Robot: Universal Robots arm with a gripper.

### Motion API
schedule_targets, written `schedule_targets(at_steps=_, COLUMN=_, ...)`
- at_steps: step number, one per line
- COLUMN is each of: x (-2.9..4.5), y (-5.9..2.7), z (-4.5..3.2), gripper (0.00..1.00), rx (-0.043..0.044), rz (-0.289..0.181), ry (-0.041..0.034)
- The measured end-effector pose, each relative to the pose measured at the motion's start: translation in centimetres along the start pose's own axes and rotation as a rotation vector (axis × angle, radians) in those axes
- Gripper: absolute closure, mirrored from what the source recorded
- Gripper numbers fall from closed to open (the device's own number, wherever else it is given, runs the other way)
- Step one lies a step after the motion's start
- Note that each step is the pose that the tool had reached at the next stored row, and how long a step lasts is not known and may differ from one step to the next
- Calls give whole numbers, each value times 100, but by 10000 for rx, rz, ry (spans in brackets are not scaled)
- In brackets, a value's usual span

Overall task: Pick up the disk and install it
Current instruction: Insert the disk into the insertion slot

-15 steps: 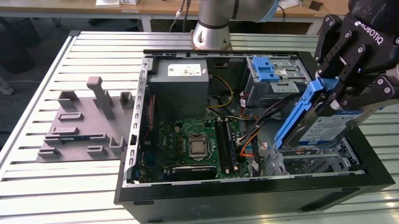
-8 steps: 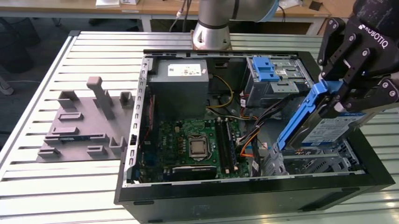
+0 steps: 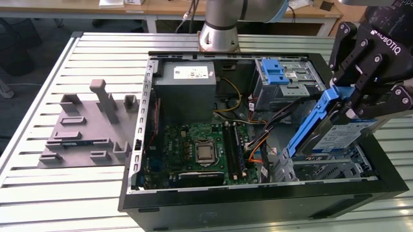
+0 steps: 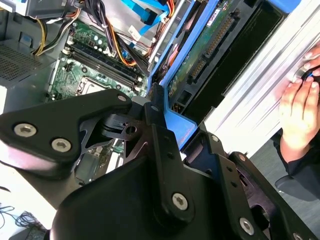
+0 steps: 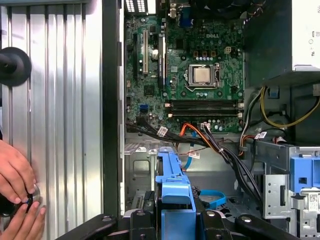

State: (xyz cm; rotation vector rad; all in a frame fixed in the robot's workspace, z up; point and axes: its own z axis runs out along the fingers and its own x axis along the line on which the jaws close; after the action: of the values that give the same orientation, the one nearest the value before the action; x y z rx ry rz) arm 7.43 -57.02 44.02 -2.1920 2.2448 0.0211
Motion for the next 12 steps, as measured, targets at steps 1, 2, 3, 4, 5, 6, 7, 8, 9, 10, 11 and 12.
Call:
schedule_targets(at_steps=1, x=0, y=-4, z=6, gripper=63, rx=0, rz=0, ry=1)
schedule_targets(at_steps=2, x=0, y=-7, z=12, gripper=63, rx=0, rz=0, ry=1)
schedule_targets(at_steps=3, x=0, y=-9, z=17, gripper=63, rx=0, rz=1, ry=1)
schedule_targets(at_steps=4, x=0, y=-11, z=23, gripper=63, rx=0, rz=1, ry=1)
schedule_targets(at_steps=5, x=0, y=-12, z=28, gripper=63, rx=0, rz=0, ry=0)
schedule_targets(at_steps=6, x=0, y=-13, z=33, gripper=63, rx=1, rz=0, ry=1)
schedule_targets(at_steps=7, x=0, y=-14, z=38, gripper=63, rx=0, rz=0, ry=0)
schedule_targets(at_steps=8, x=0, y=-14, z=42, gripper=63, rx=1, rz=0, ry=0)
schedule_targets(at_steps=9, x=0, y=-15, z=45, gripper=63, rx=0, rz=0, ry=0)
schedule_targets(at_steps=10, x=0, y=-15, z=50, gripper=63, rx=0, rz=0, ry=0)
schedule_targets(at_steps=11, x=0, y=-16, z=55, gripper=63, rx=0, rz=0, ry=1)
schedule_targets(at_steps=12, x=1, y=-16, z=60, gripper=63, rx=1, rz=1, ry=0)
